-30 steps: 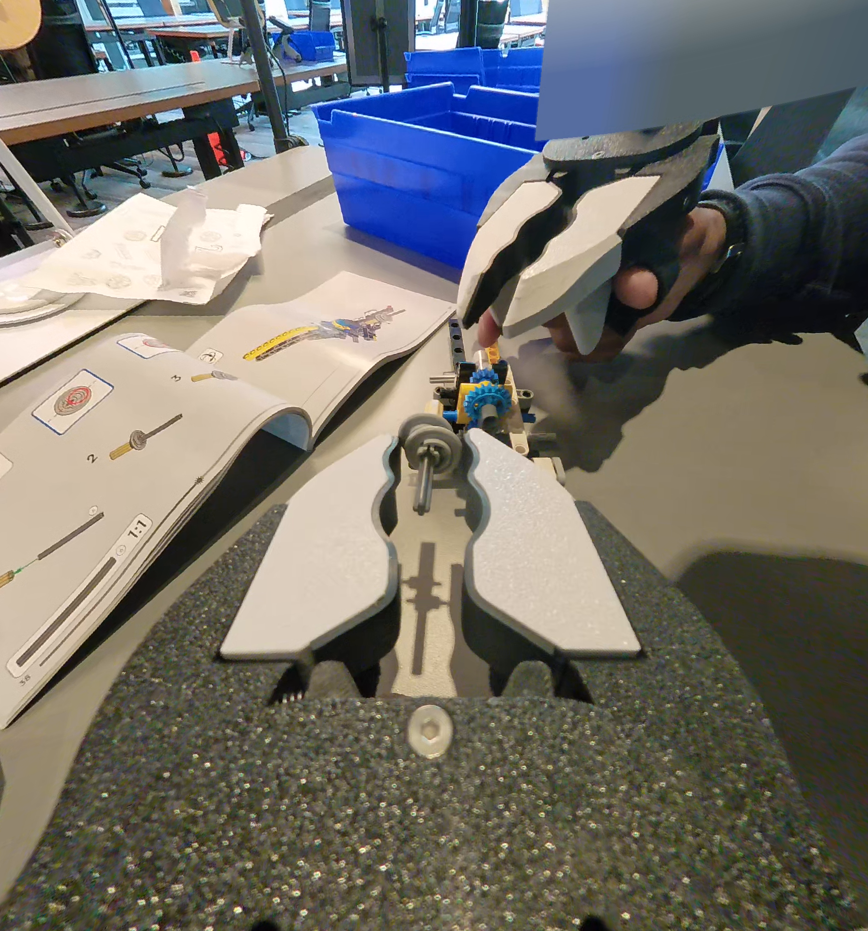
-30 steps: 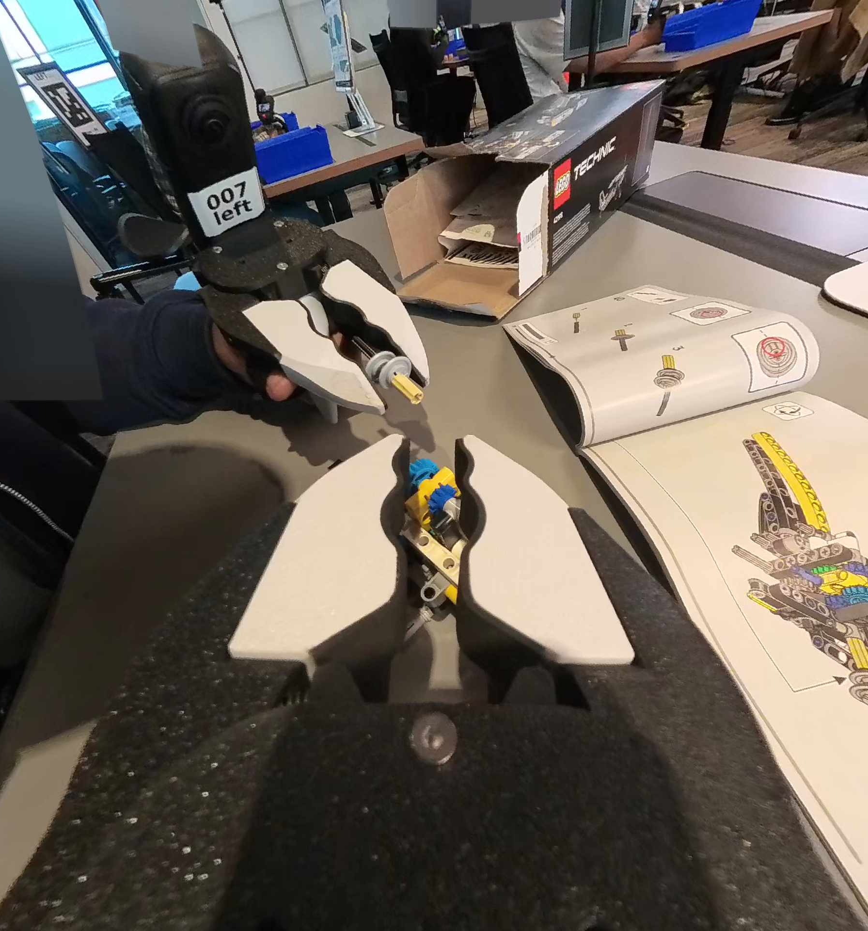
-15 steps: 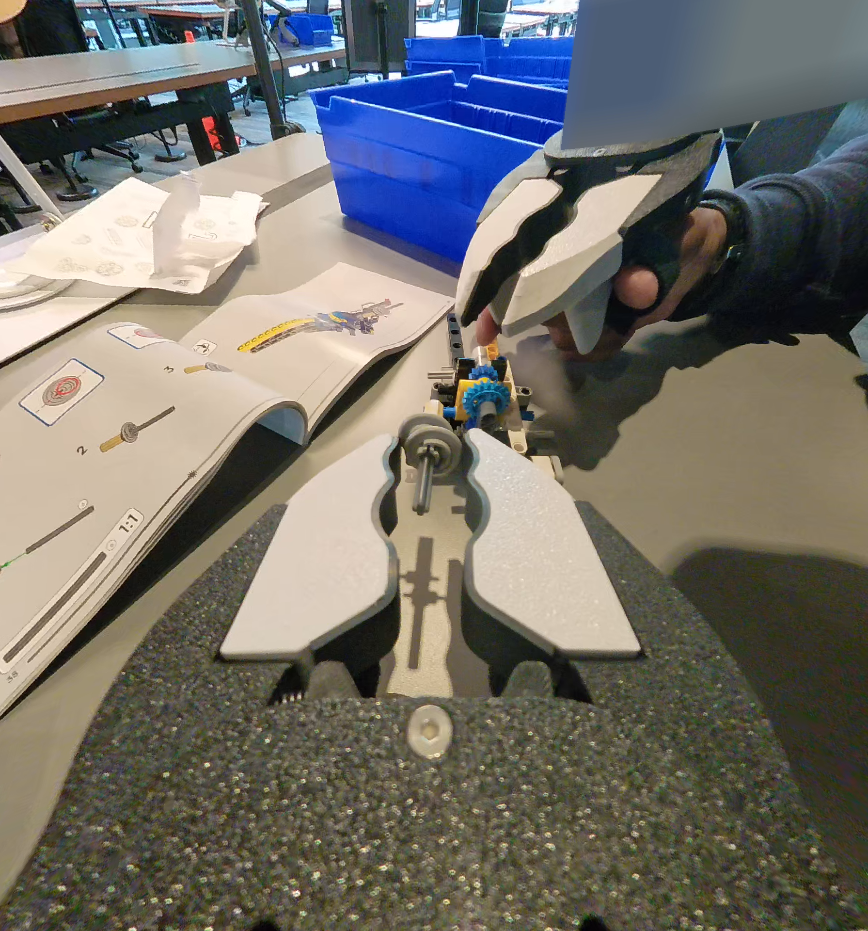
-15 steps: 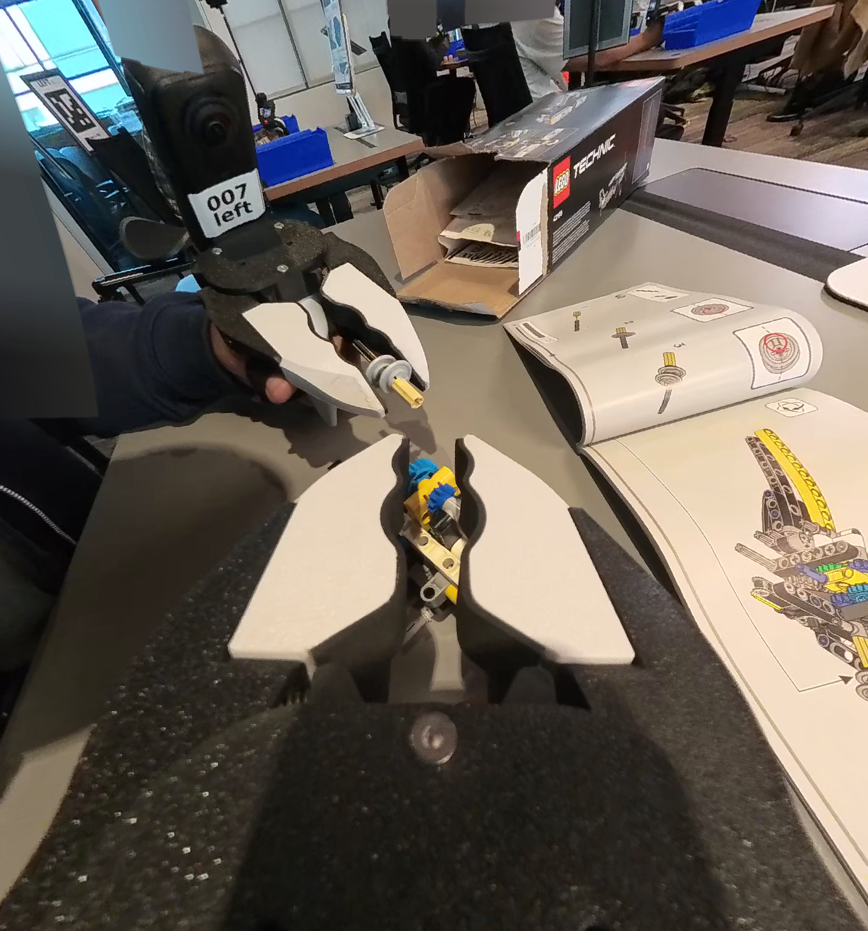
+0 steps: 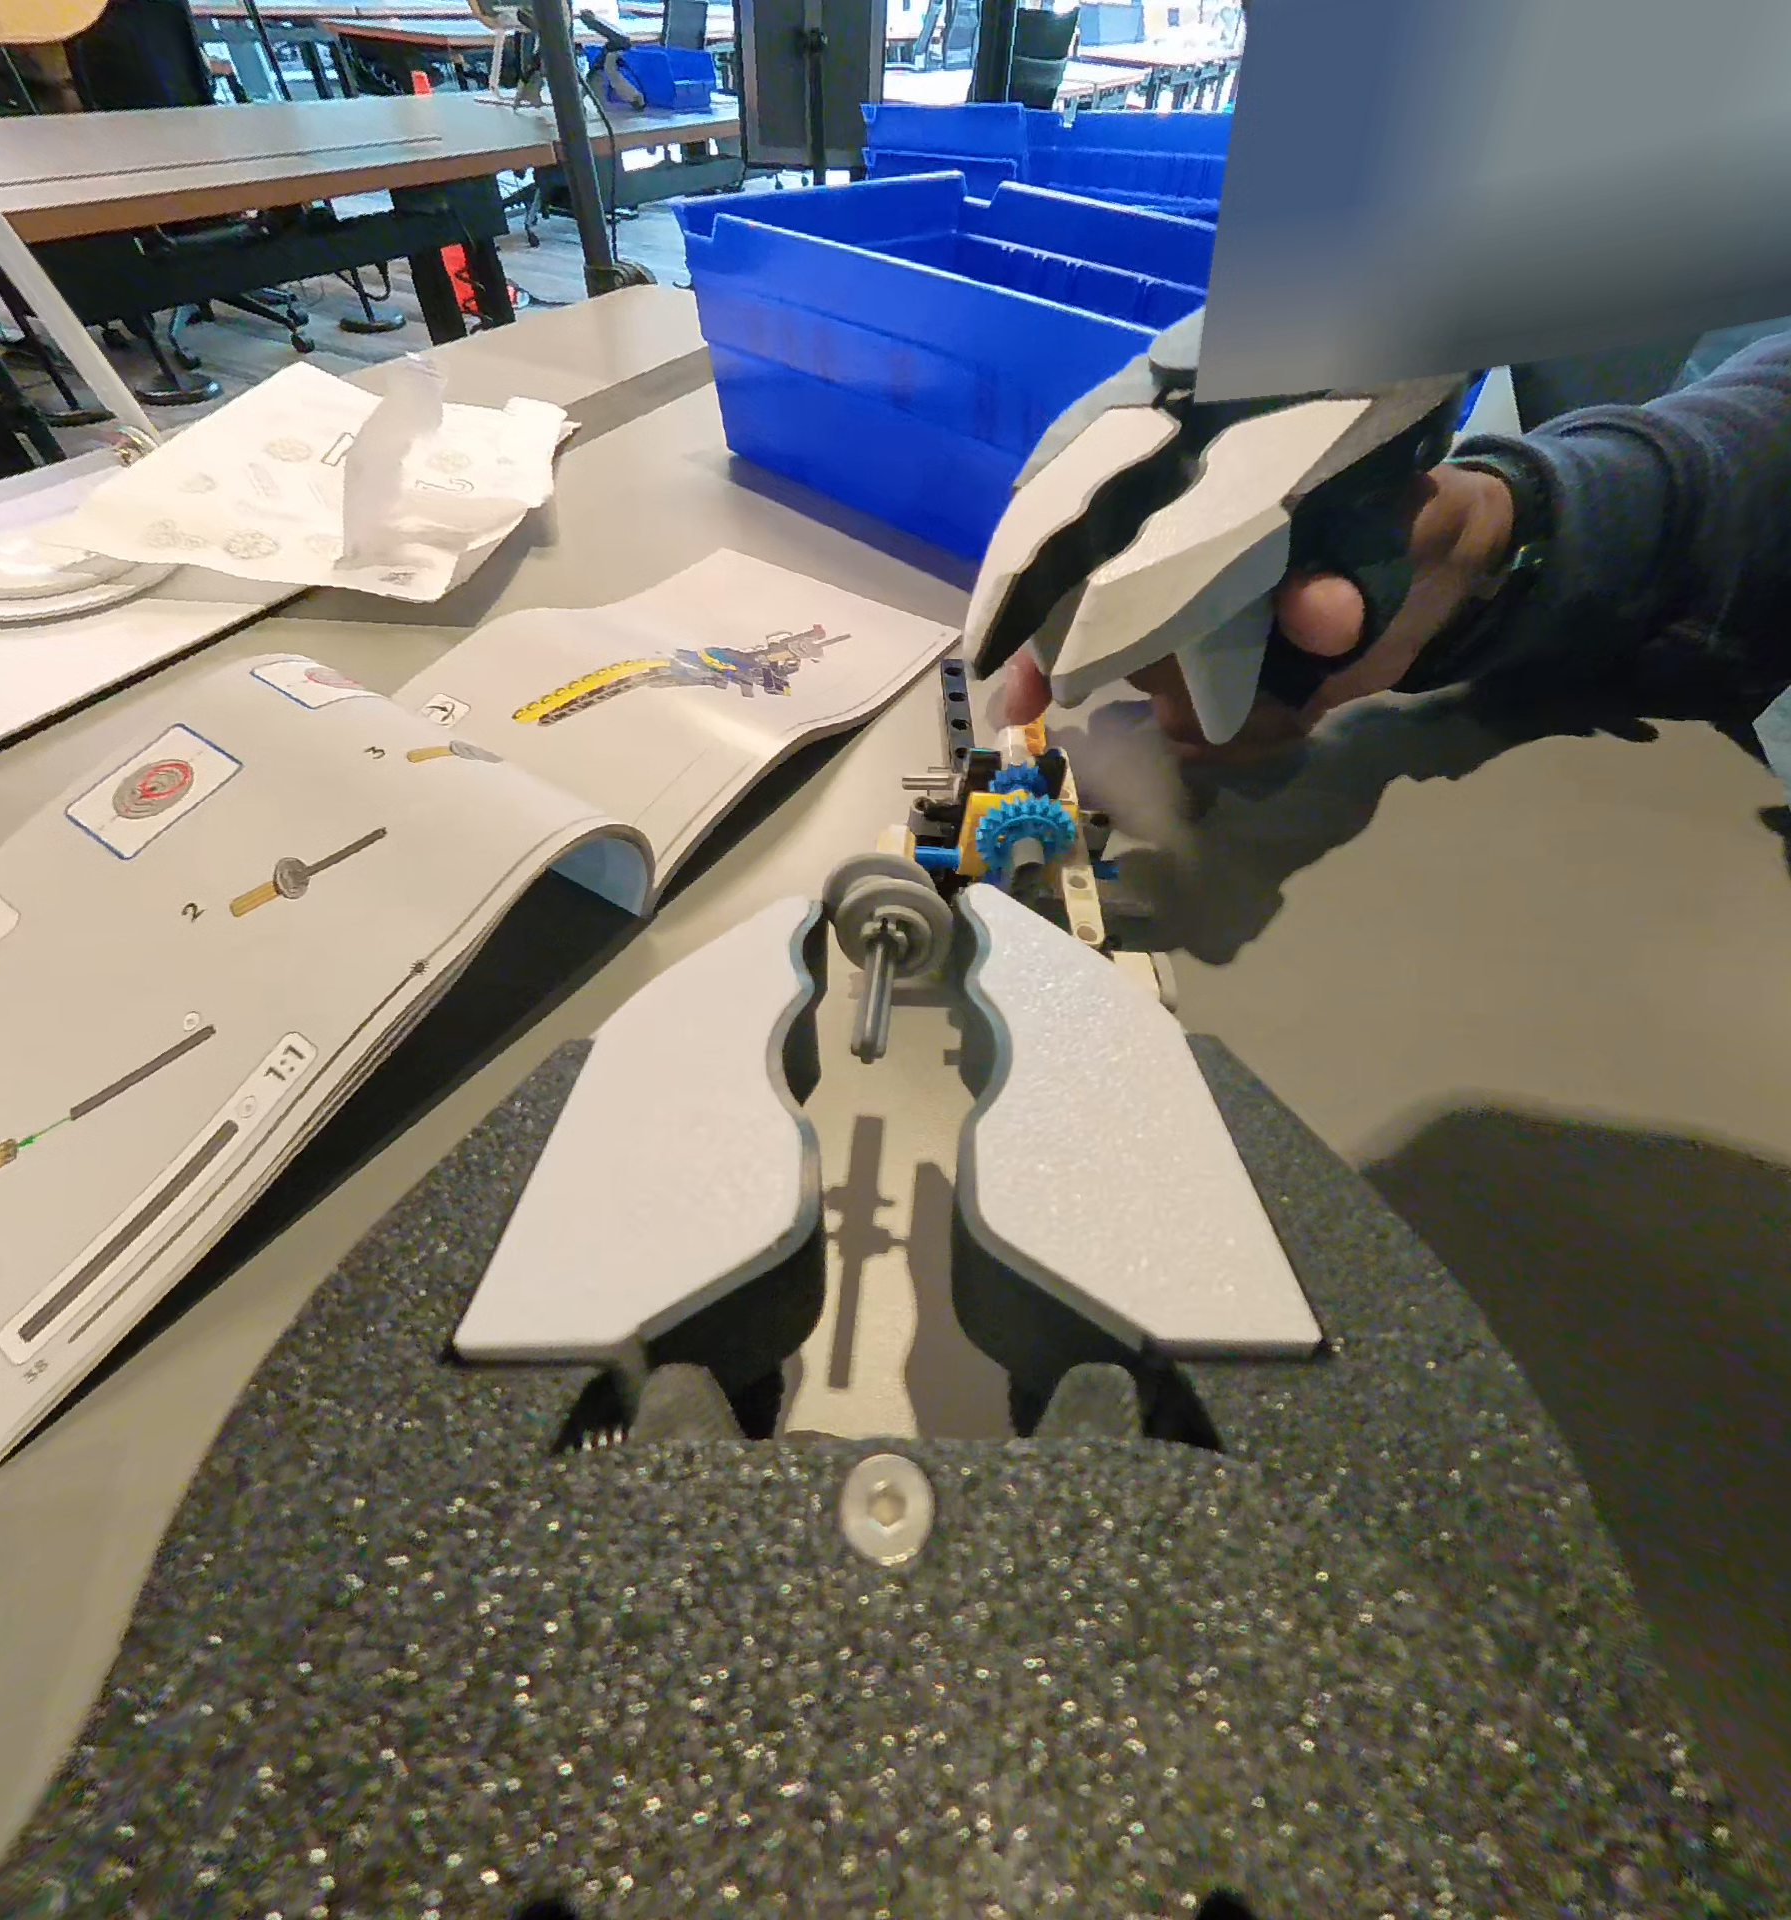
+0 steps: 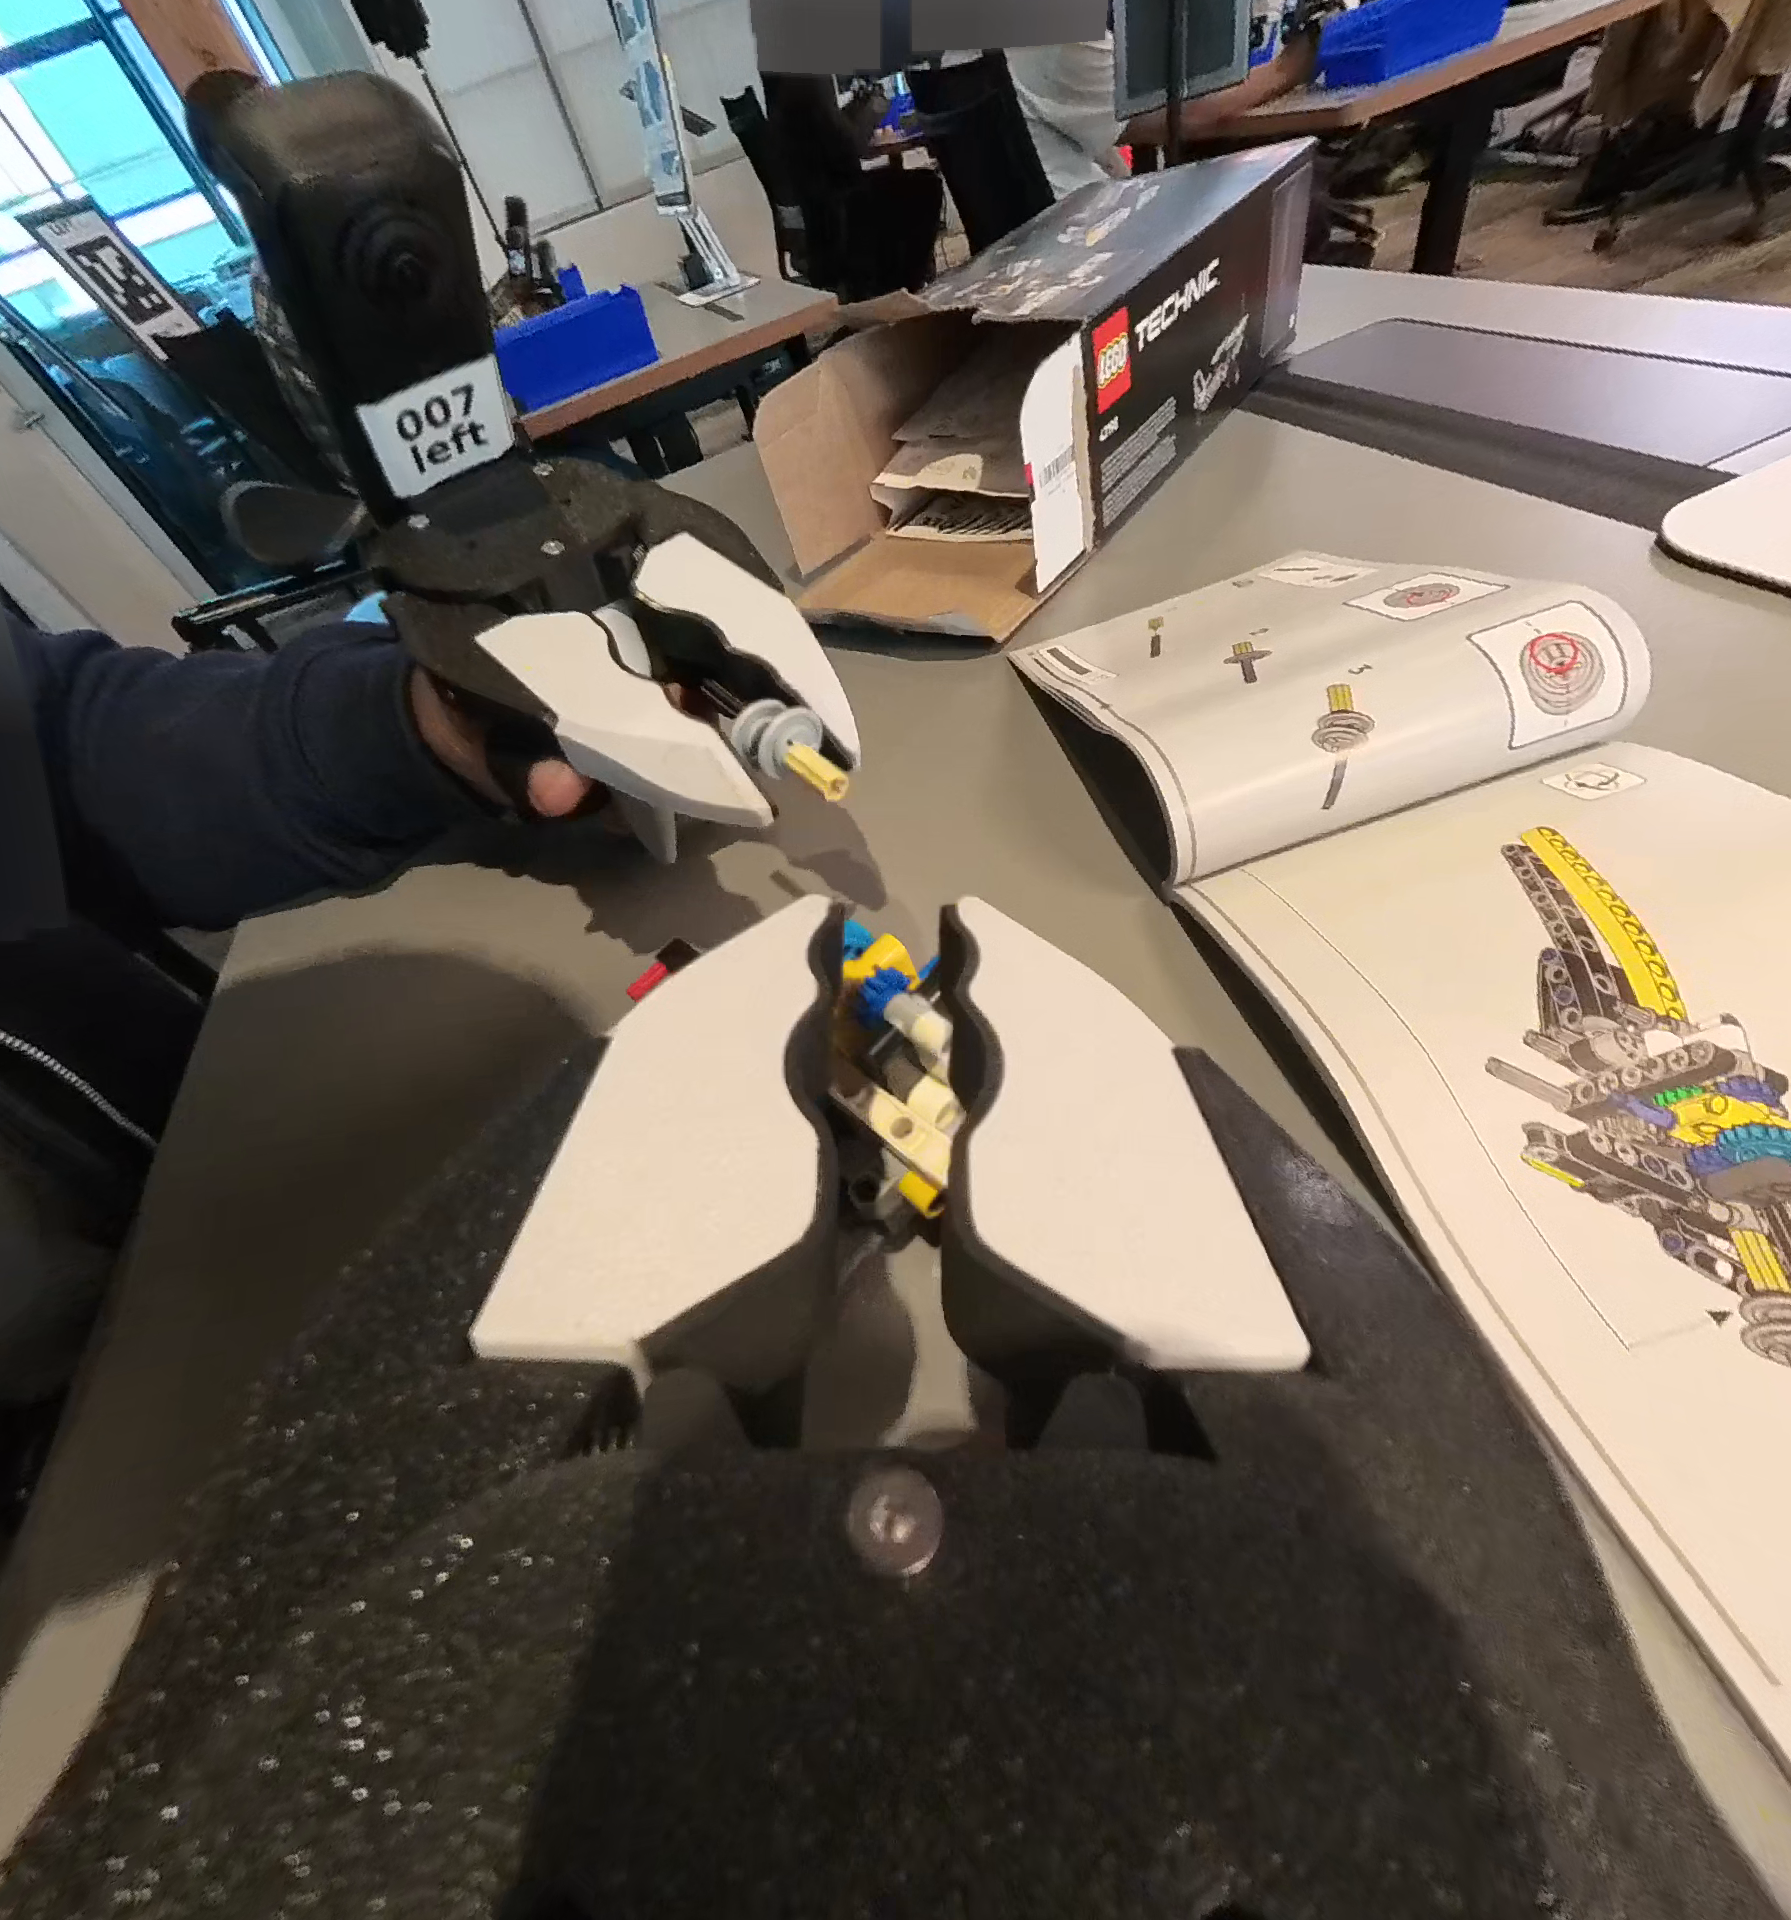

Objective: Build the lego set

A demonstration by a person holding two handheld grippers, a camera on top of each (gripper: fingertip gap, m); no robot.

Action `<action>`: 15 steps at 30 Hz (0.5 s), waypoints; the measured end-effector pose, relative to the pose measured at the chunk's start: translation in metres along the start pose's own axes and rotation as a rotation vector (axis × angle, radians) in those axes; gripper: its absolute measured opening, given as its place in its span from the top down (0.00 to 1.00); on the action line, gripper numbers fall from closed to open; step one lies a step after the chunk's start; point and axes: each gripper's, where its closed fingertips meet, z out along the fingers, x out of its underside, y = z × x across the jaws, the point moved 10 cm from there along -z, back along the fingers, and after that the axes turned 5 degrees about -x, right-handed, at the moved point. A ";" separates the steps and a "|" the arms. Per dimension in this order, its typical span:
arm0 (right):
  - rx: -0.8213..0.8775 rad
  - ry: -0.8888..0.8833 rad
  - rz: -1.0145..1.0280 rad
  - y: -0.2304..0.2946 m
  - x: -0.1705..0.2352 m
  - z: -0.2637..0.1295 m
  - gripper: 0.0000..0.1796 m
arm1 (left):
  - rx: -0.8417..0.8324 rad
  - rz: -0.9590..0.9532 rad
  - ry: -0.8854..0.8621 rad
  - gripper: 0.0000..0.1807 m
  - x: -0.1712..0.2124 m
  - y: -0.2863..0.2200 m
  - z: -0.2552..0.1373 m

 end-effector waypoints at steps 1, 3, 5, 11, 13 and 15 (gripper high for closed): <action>0.002 -0.002 0.008 0.000 0.001 -0.001 0.90 | -0.001 -0.002 0.001 0.88 0.000 0.000 0.000; 0.003 -0.008 0.023 0.000 0.003 -0.002 0.90 | -0.005 -0.003 0.001 0.88 0.000 0.001 0.000; 0.001 -0.010 0.031 0.002 0.006 -0.003 0.90 | -0.014 -0.001 0.001 0.88 0.000 0.003 -0.001; -0.010 -0.008 0.034 0.012 0.011 -0.010 0.90 | -0.027 -0.008 0.003 0.87 0.001 0.007 -0.003; -0.003 0.002 0.047 0.013 0.013 -0.013 0.90 | -0.026 -0.018 0.003 0.87 0.001 0.008 -0.003; 0.012 0.010 0.069 0.011 0.014 -0.015 0.90 | -0.023 -0.028 0.005 0.87 0.001 0.009 -0.002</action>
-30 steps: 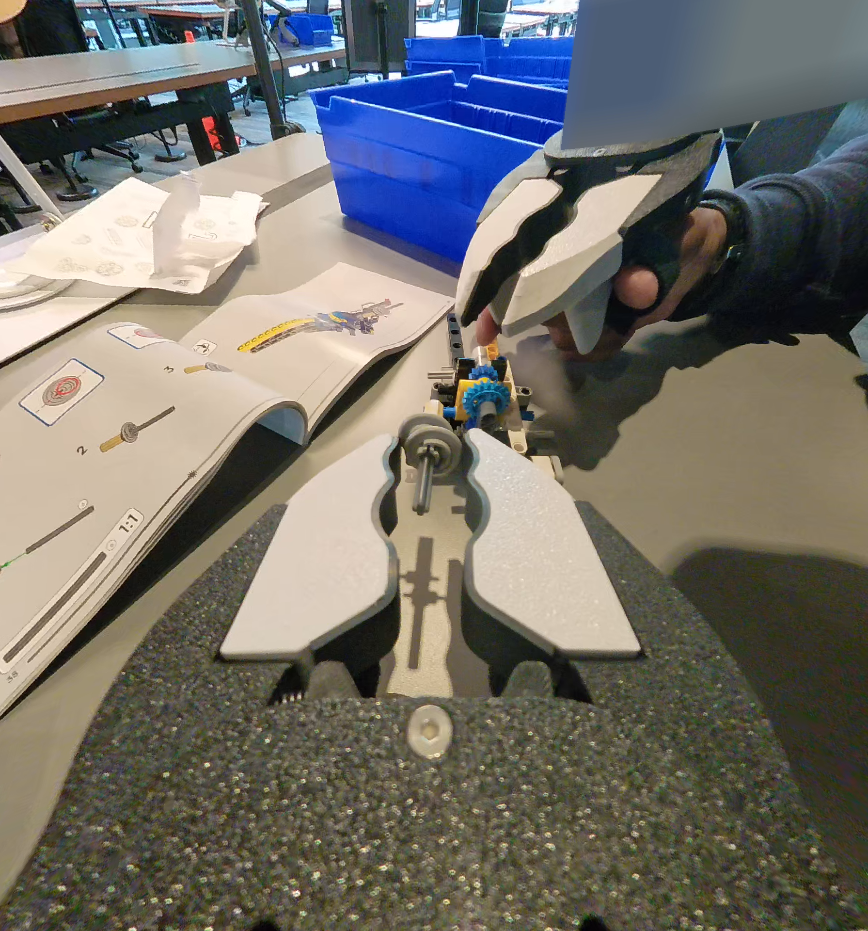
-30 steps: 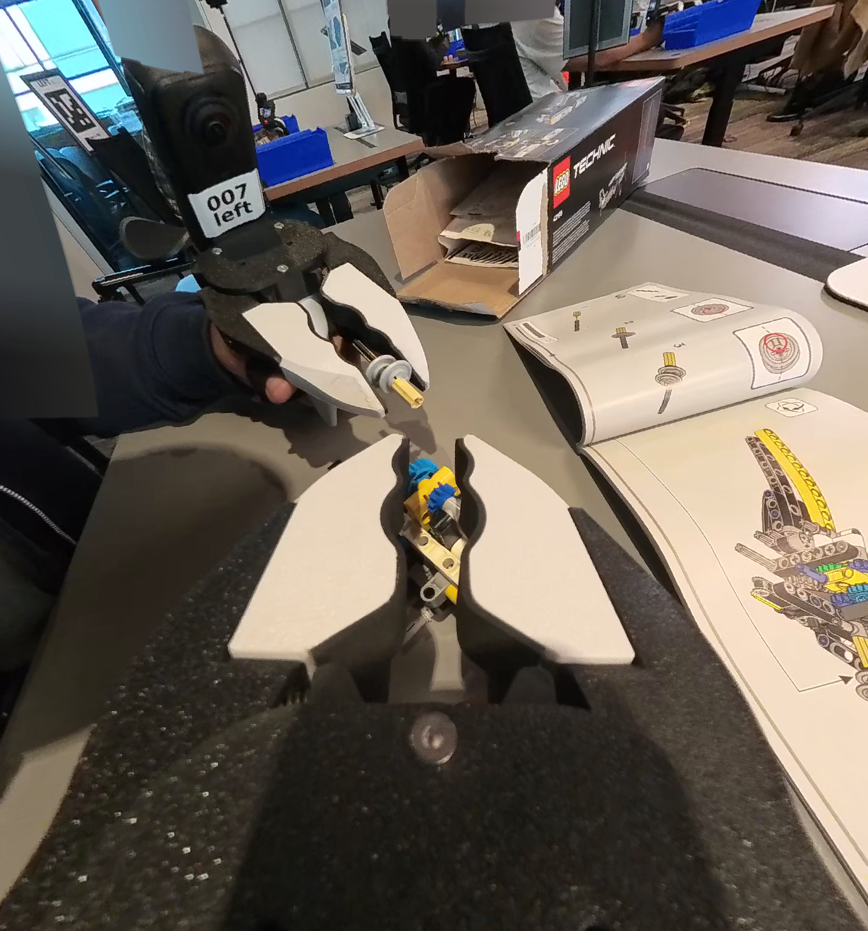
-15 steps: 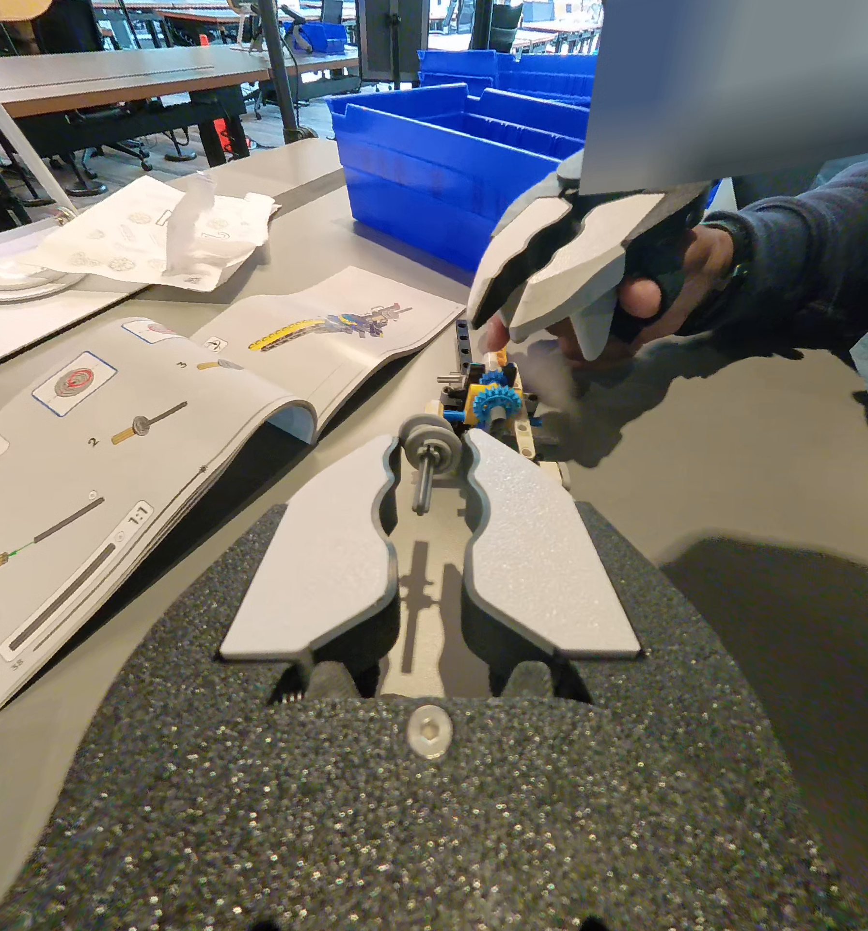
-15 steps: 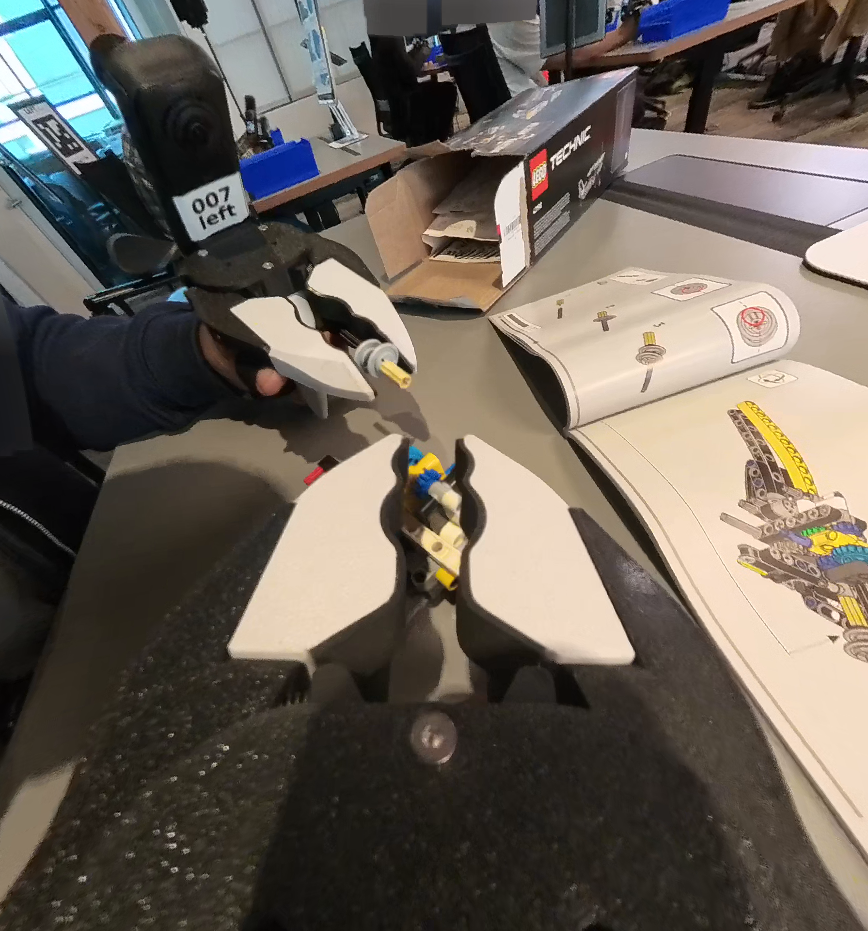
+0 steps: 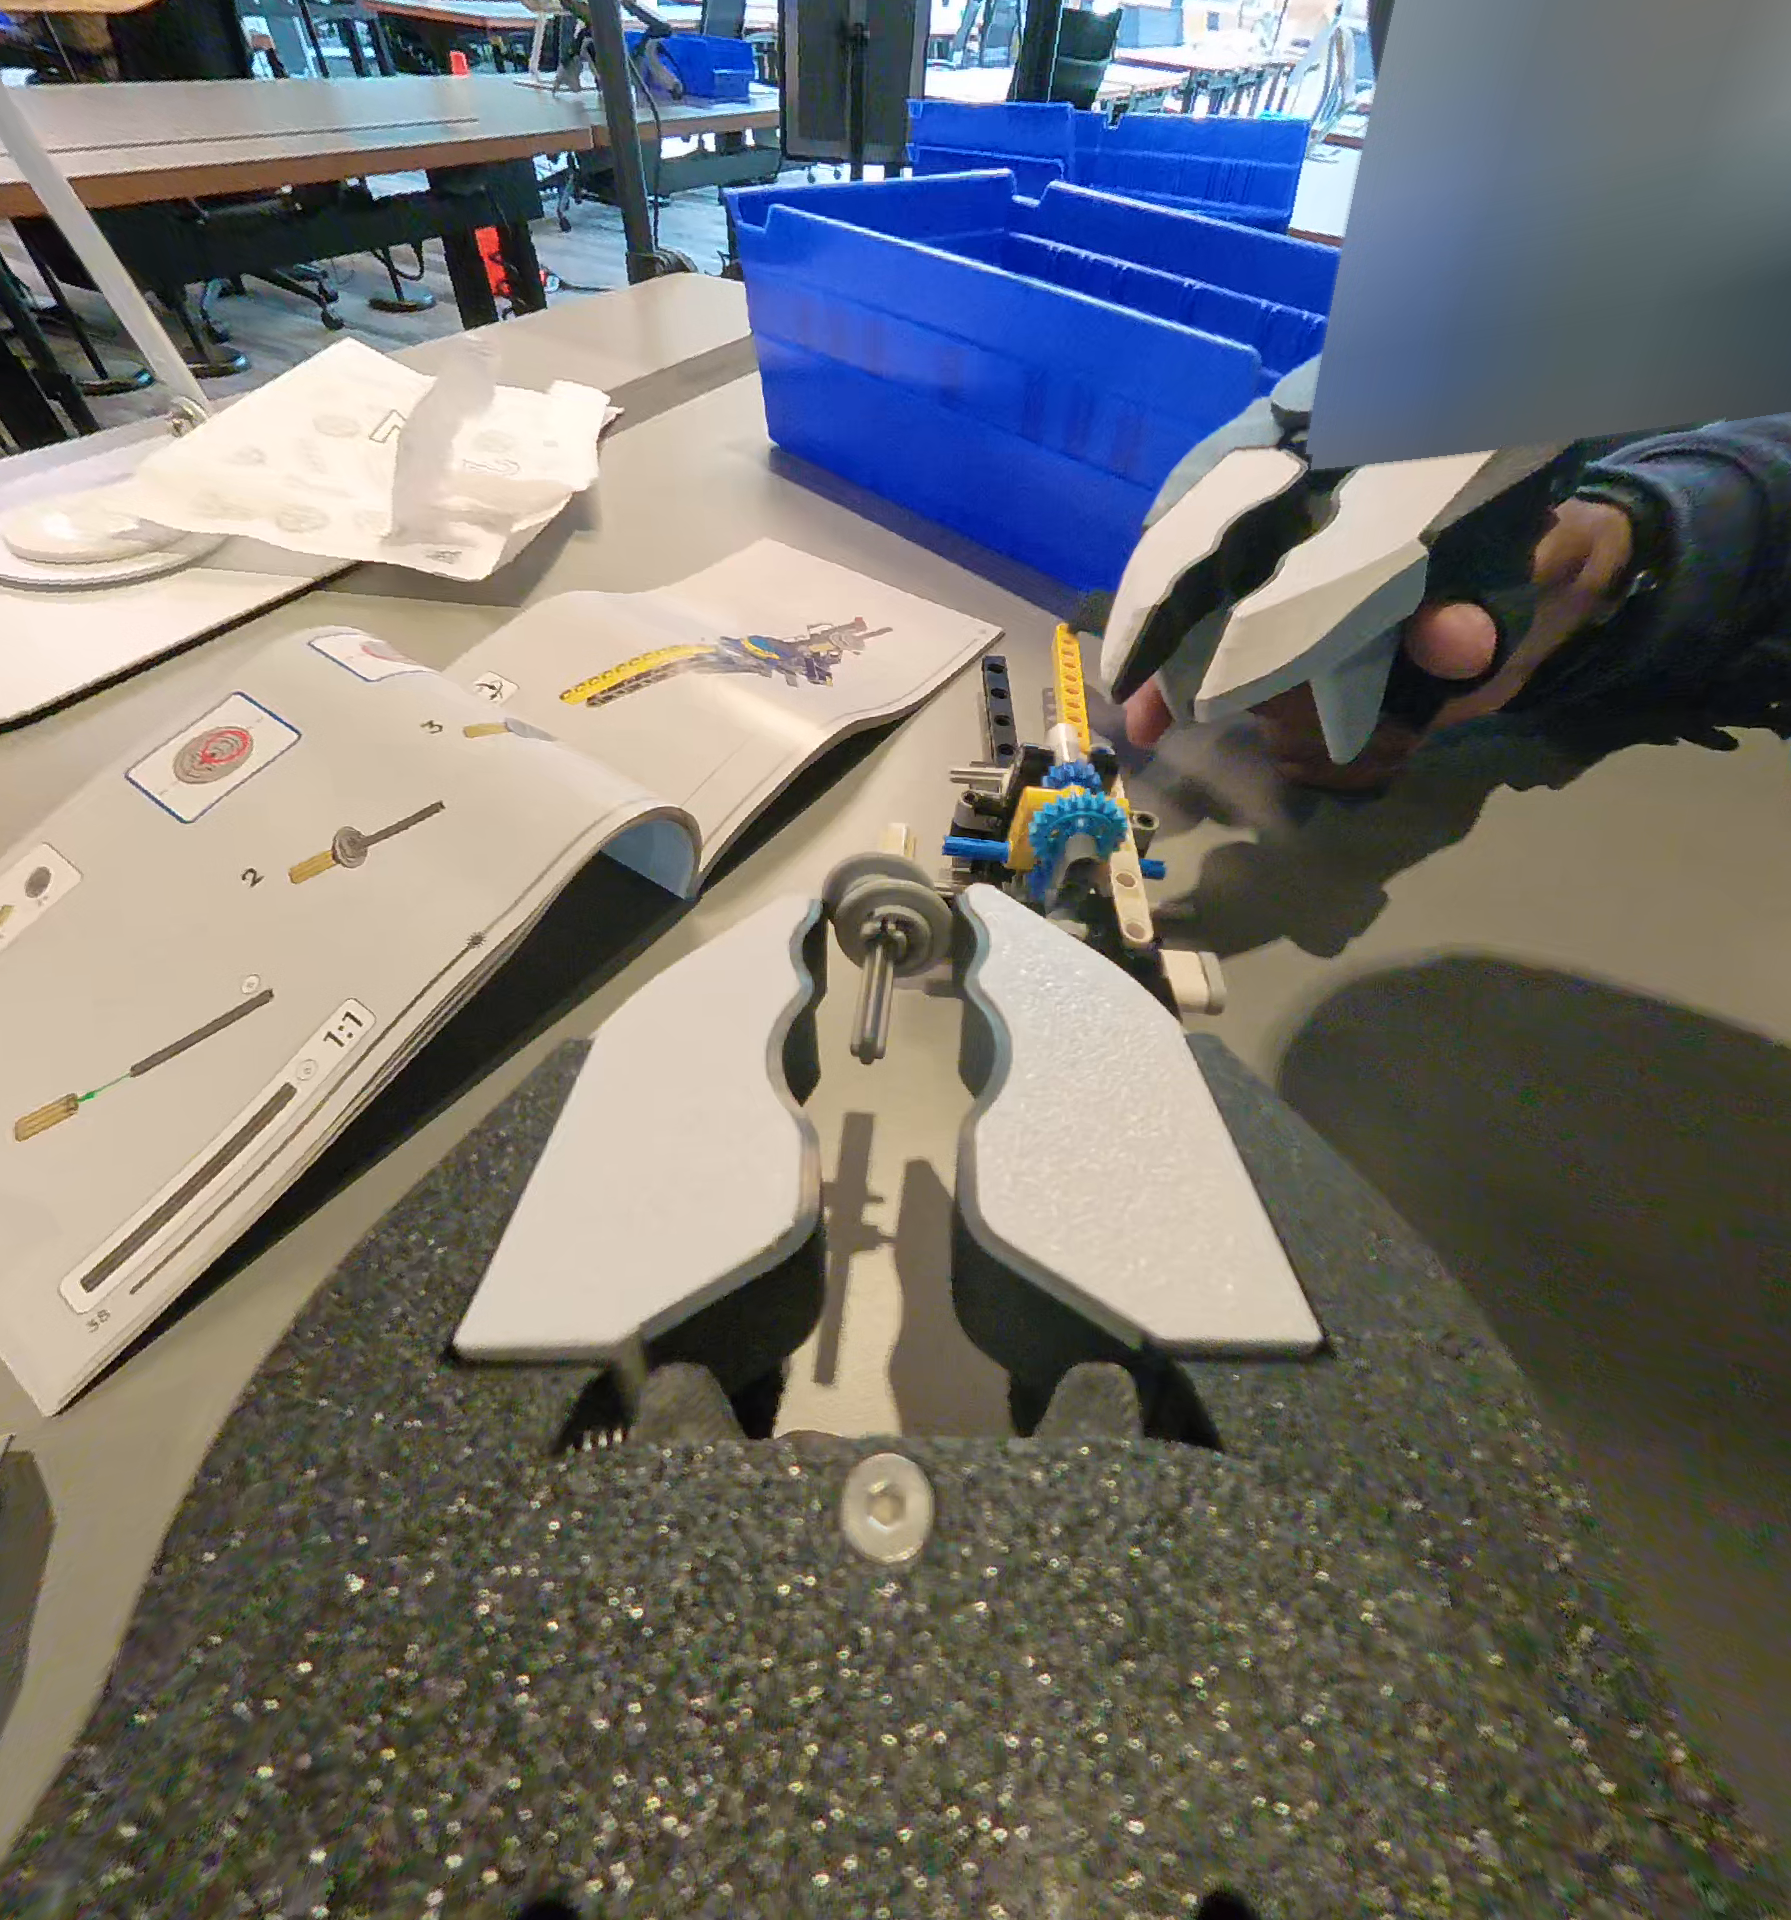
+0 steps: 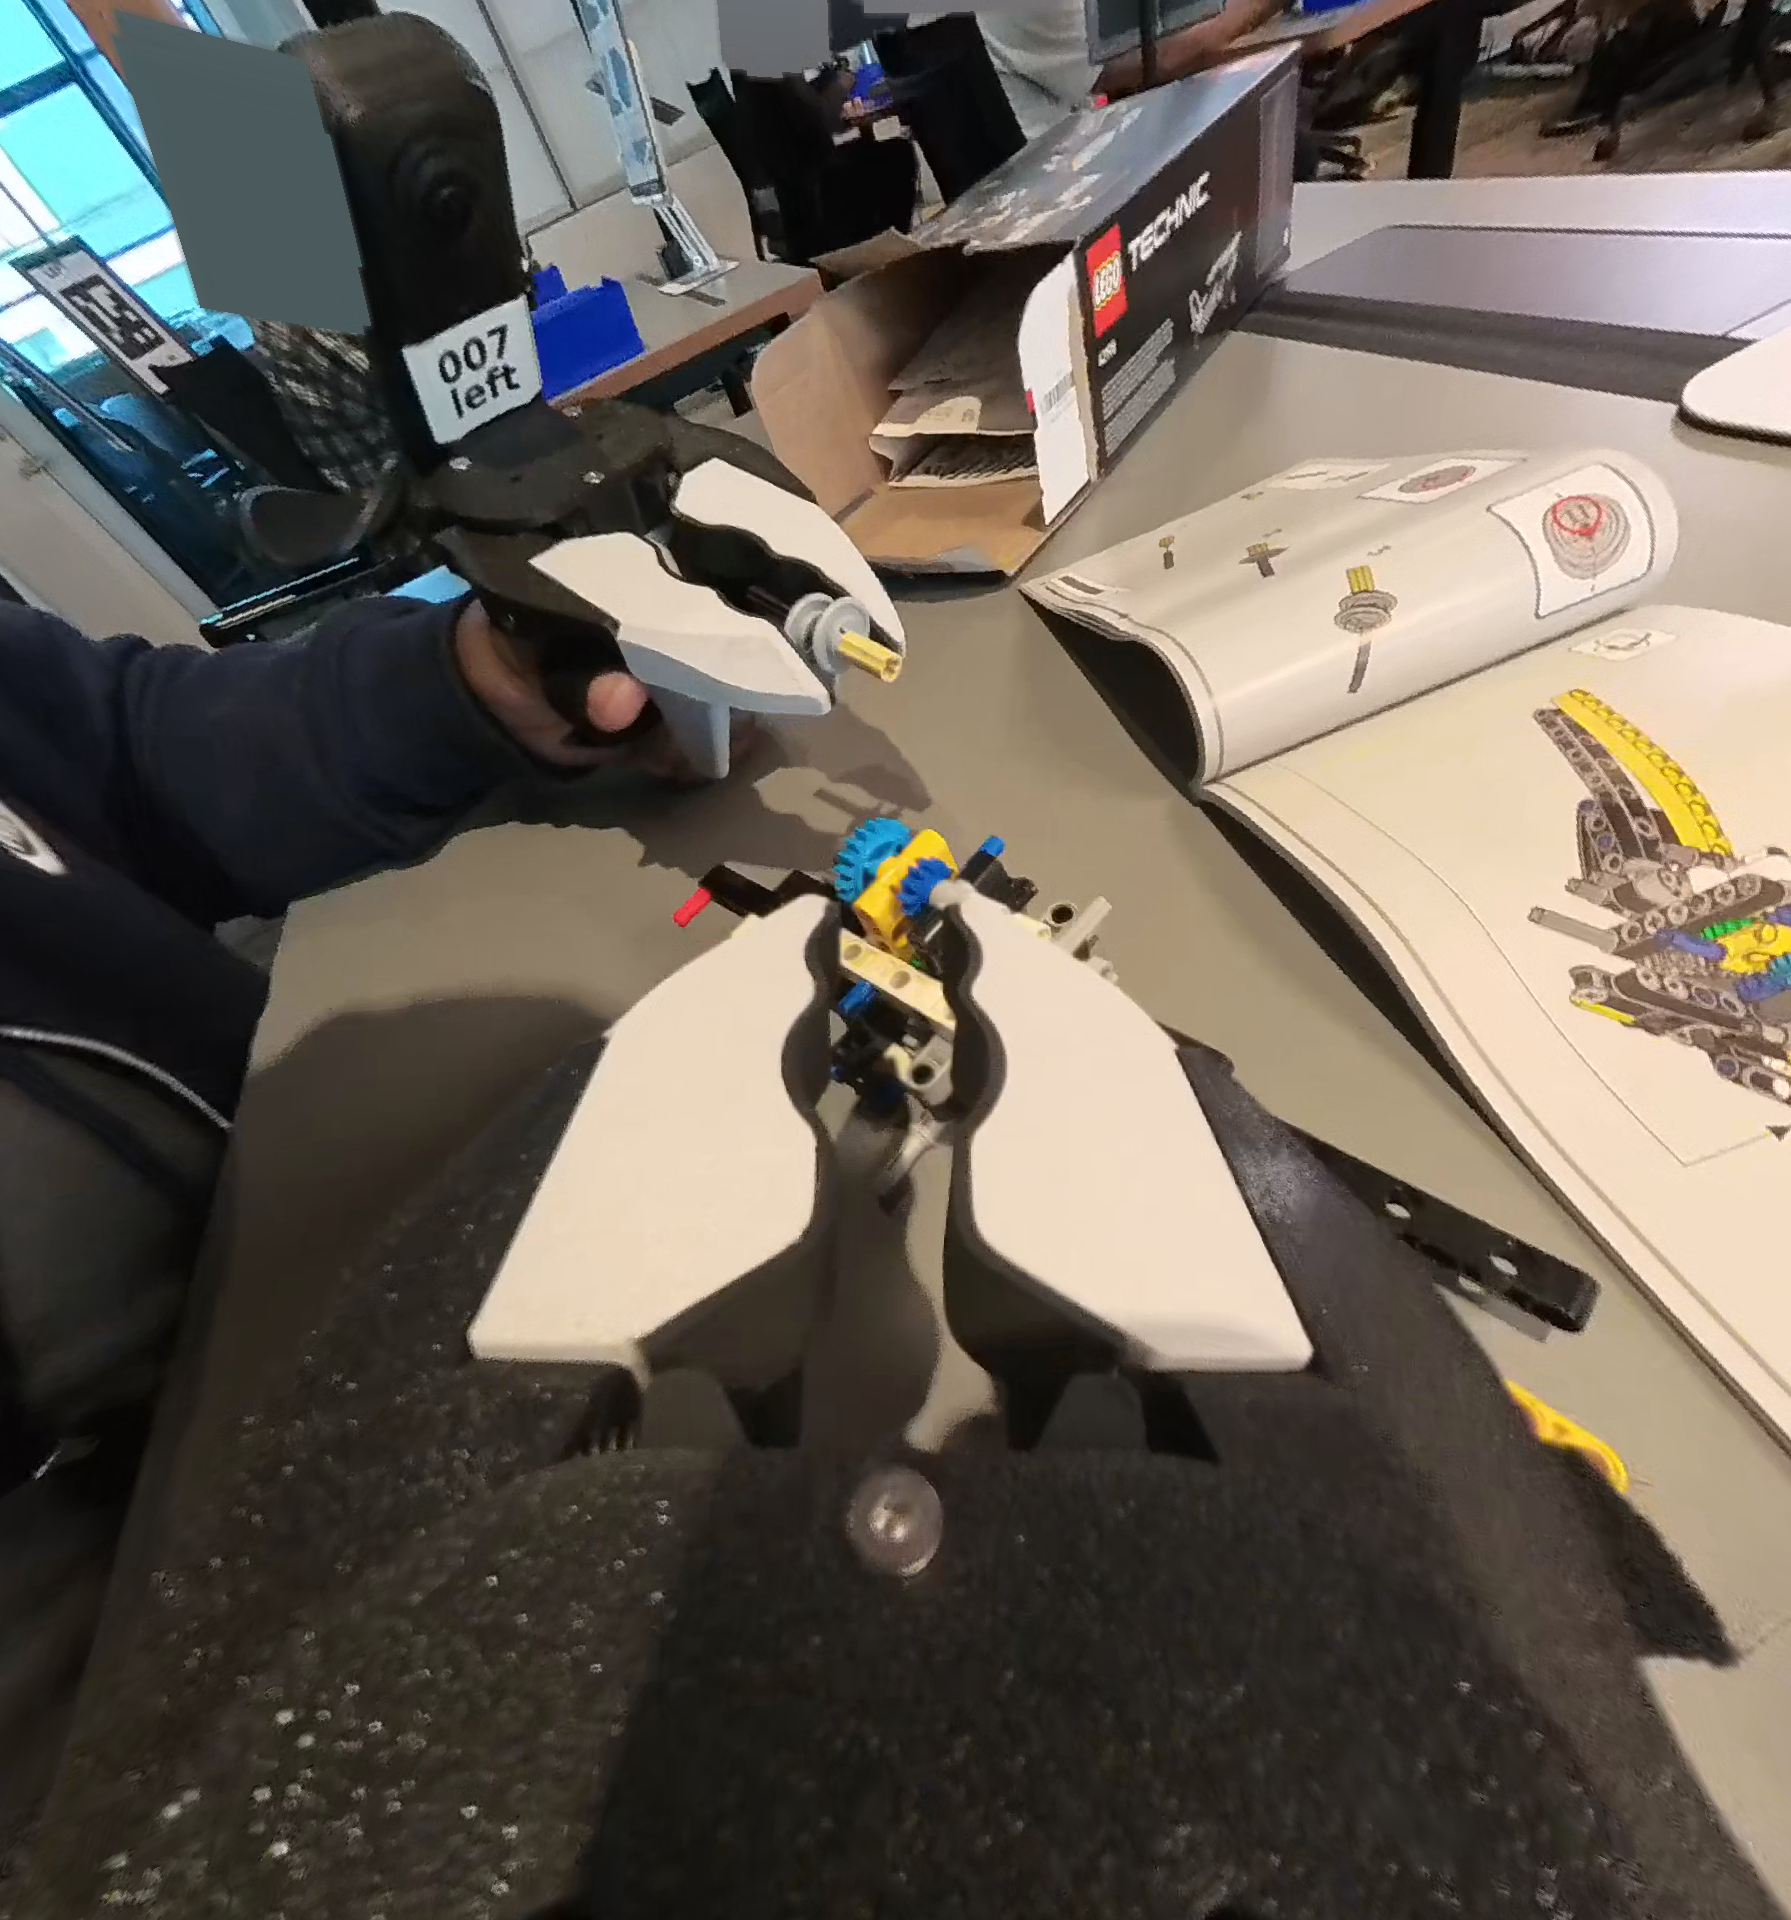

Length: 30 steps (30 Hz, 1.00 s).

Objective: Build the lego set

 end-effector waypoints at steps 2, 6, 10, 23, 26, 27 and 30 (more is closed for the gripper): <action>0.007 -0.001 0.024 -0.002 0.001 -0.002 0.90 | 0.003 -0.011 0.002 0.87 0.000 0.001 0.000; 0.014 -0.001 0.052 -0.004 0.002 -0.004 0.90 | 0.009 -0.036 0.001 0.87 0.000 0.003 0.000; 0.008 -0.002 0.063 -0.005 0.002 -0.004 0.90 | 0.016 -0.042 0.001 0.87 0.000 0.004 0.000; 0.000 0.003 0.073 -0.006 0.002 -0.003 0.90 | 0.006 -0.027 0.012 0.87 0.000 0.003 0.001; 0.000 0.005 0.073 -0.006 0.002 -0.003 0.90 | -0.008 -0.005 0.021 0.87 0.001 0.001 0.002; -0.001 0.007 0.074 -0.006 0.002 -0.003 0.90 | -0.013 0.004 0.024 0.87 0.001 0.000 0.002; 0.001 0.011 0.075 -0.006 0.002 -0.002 0.90 | -0.026 0.031 0.026 0.87 0.001 -0.002 0.002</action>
